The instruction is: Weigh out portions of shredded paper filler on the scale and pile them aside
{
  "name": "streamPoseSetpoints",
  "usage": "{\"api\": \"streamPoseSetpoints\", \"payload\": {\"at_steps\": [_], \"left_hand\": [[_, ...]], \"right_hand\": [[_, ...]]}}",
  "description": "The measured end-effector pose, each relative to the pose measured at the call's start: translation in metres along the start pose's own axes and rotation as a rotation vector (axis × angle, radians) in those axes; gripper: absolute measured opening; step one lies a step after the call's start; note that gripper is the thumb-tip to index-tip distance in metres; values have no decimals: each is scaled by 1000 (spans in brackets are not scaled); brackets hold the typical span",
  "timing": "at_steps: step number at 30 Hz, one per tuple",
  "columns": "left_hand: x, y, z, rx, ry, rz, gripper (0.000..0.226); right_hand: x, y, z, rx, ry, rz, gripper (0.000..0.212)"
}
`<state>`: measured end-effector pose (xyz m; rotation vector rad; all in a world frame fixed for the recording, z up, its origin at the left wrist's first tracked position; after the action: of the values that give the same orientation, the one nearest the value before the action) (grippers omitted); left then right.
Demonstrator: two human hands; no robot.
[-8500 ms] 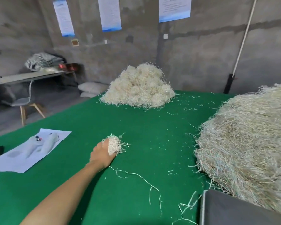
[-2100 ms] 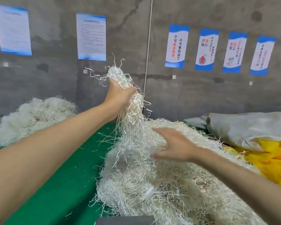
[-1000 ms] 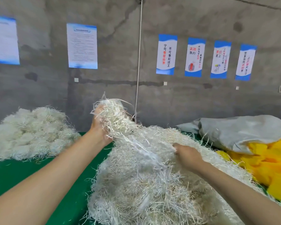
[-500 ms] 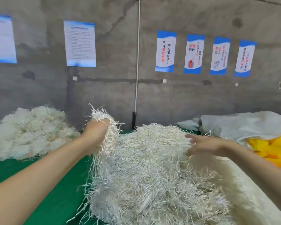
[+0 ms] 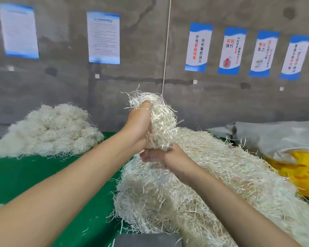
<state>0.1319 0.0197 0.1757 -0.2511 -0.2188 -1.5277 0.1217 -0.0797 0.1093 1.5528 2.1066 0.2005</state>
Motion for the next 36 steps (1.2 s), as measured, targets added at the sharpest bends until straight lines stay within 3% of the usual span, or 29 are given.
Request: {"api": "streamPoseSetpoints", "payload": {"at_steps": [4, 7, 9, 10, 12, 14, 15, 18, 19, 20, 22, 24, 27, 30, 32, 36], "left_hand": [[-47, -4, -11, 56, 241, 241, 55], [-59, -7, -42, 23, 291, 261, 43], [-53, -14, -62, 71, 308, 262, 48], [-50, -19, -68, 143, 333, 258, 46], [-45, -28, -76, 268, 487, 233, 43], [-43, -27, -79, 310, 690, 221, 57], [-43, -26, -79, 320, 756, 216, 62], [-42, -30, -78, 259, 785, 121, 60], [-43, -33, -80, 223, 786, 60, 55], [-47, -38, -83, 179, 790, 2, 48], [-59, -49, -91, 66, 832, -72, 37], [-71, -57, -98, -16, 913, -98, 45], [-81, -72, -110, -130, 806, -306, 65], [-92, -87, -118, -122, 827, -512, 46], [-108, -87, -116, -126, 821, -517, 38], [-147, -79, -96, -91, 595, -431, 59]], "right_hand": [[-11, -8, 18, 104, 496, 157, 22], [-7, -13, 13, 104, 939, 324, 37], [6, -12, 4, 55, 1065, 352, 51], [14, -14, -2, 37, 1029, 308, 52], [24, -21, -10, 35, 758, 174, 30], [26, -25, -10, 80, 533, 65, 26], [23, -27, -6, 125, 467, 43, 36], [7, -34, 10, 199, 342, 55, 104], [4, -38, 11, 196, 319, 62, 109], [2, -41, 13, 192, 308, 56, 105], [-4, -50, 15, 183, 284, 61, 76], [-11, -57, 20, 162, 234, 103, 49], [-23, -64, 29, 157, 129, 179, 54], [-32, -71, 32, 99, -23, 205, 52], [-31, -75, 35, 62, -73, 174, 47], [-32, -86, 53, 94, -98, 190, 44]]}}
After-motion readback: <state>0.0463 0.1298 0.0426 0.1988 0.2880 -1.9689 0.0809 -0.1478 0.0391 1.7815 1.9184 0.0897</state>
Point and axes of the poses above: each hand's wrist, its own y-axis towards the middle knuckle, its own x-axis out of the palm, z = x × y, the point moved 6 cm from there along y, towards the middle knuckle, and after that the axes turned 12 degrees about -x, right-handed, at the moved point
